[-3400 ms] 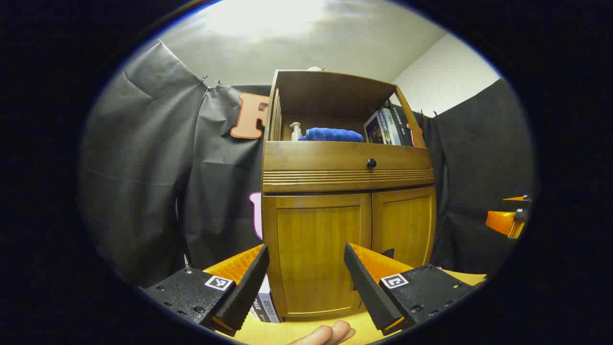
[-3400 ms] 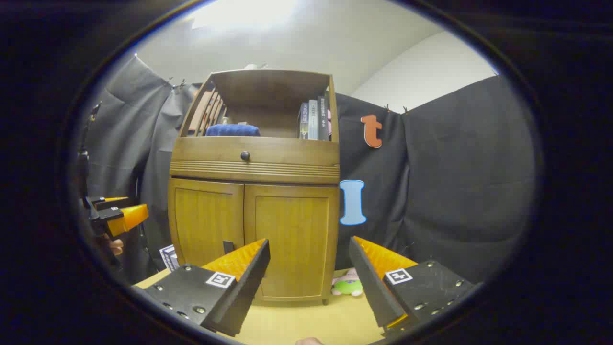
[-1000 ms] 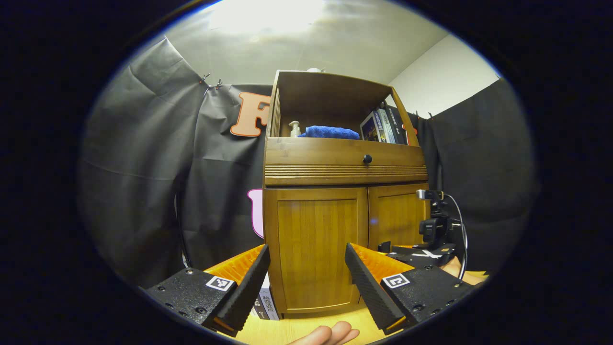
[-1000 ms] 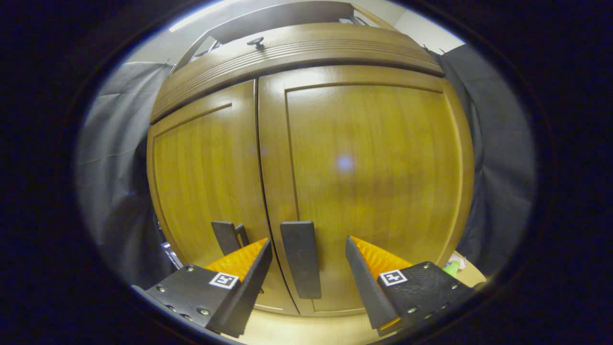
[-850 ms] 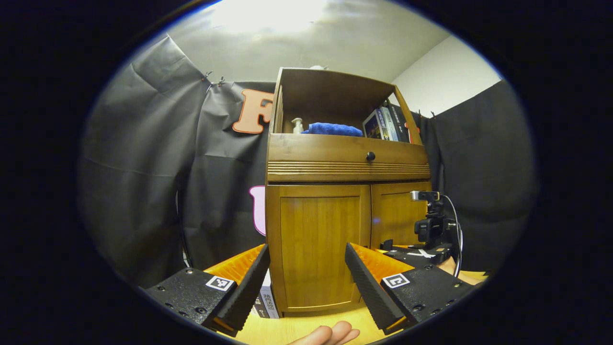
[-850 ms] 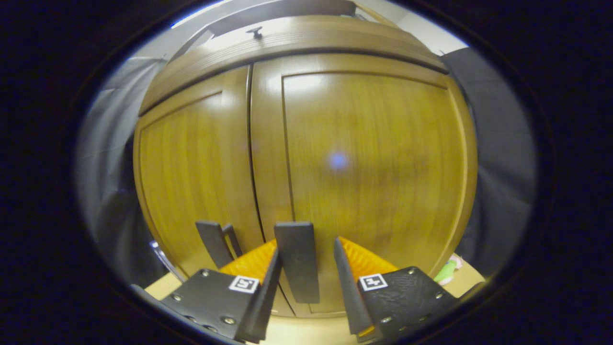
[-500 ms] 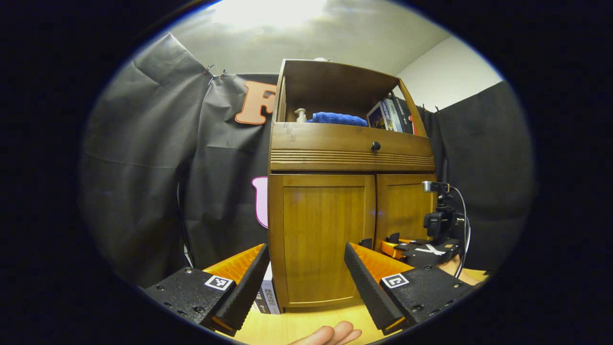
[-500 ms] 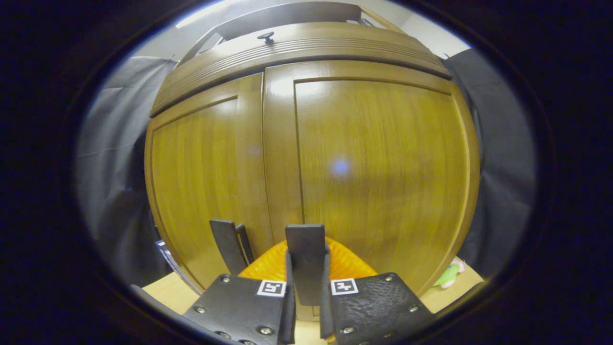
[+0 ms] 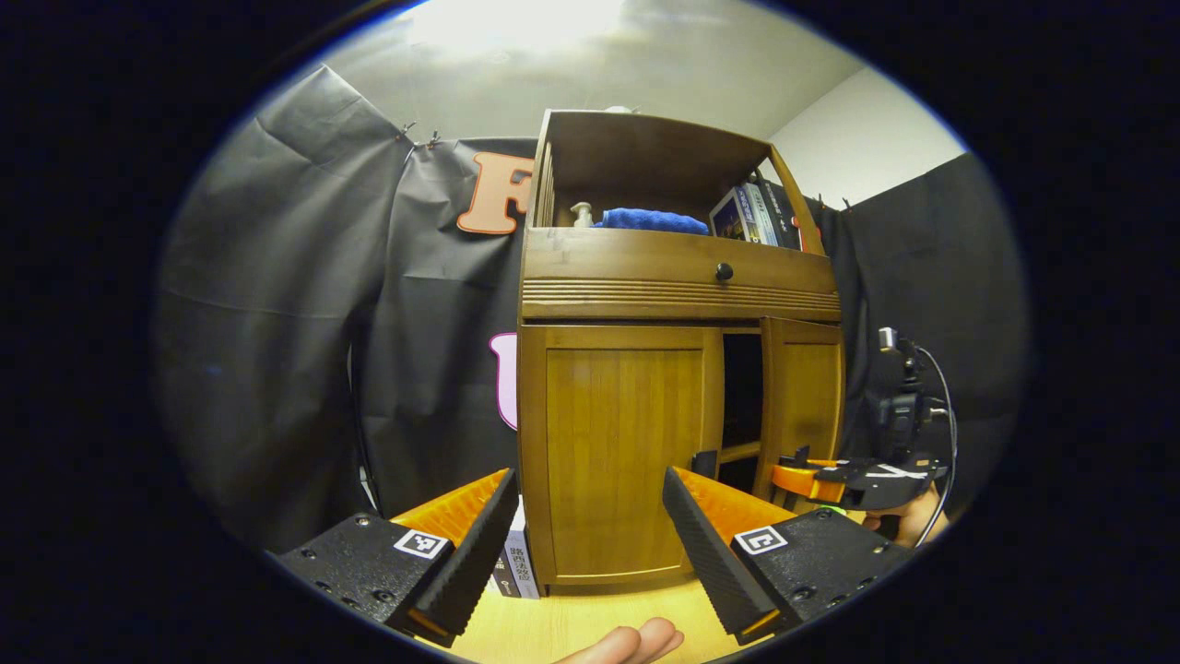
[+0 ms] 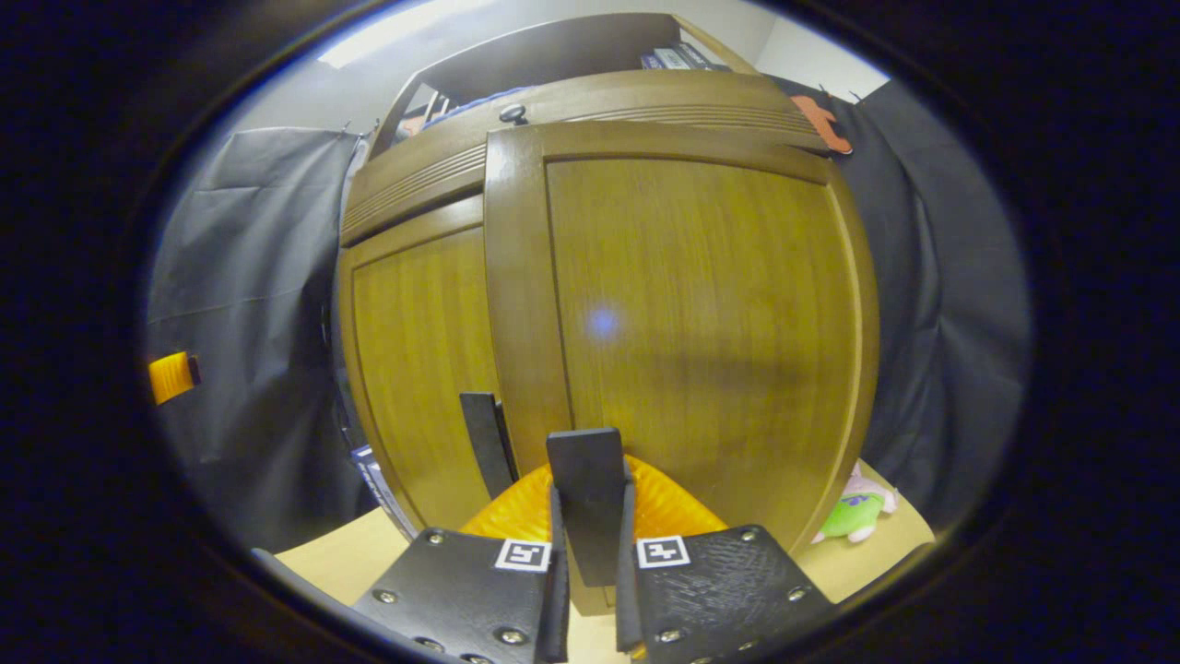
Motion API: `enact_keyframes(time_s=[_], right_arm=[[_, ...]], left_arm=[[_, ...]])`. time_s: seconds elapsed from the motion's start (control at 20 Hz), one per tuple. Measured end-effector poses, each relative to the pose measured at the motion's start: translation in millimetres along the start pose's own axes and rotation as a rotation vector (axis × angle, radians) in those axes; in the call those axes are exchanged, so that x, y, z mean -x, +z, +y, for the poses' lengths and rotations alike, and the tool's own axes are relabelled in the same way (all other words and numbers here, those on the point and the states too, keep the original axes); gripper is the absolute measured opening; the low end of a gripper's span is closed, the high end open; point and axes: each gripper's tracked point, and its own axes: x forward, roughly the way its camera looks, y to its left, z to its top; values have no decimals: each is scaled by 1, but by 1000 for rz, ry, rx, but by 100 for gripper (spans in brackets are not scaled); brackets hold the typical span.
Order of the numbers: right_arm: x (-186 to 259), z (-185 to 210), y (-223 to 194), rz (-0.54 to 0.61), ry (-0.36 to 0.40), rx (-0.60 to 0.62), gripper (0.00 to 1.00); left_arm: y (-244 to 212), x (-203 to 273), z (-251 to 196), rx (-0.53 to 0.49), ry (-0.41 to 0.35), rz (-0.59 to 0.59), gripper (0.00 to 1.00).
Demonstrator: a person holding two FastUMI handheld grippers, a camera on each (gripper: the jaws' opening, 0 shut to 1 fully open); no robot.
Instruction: Open the right door of the double-door shoe cabinet with the right hand, and open the left door with the left hand.
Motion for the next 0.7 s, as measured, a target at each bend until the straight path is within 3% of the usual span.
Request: enact_keyframes(time_s=[0.7], right_arm=[[76,-42,1,5,-22,-3,20]], left_arm=[[17,9,-17,-27,20,-76,97]])
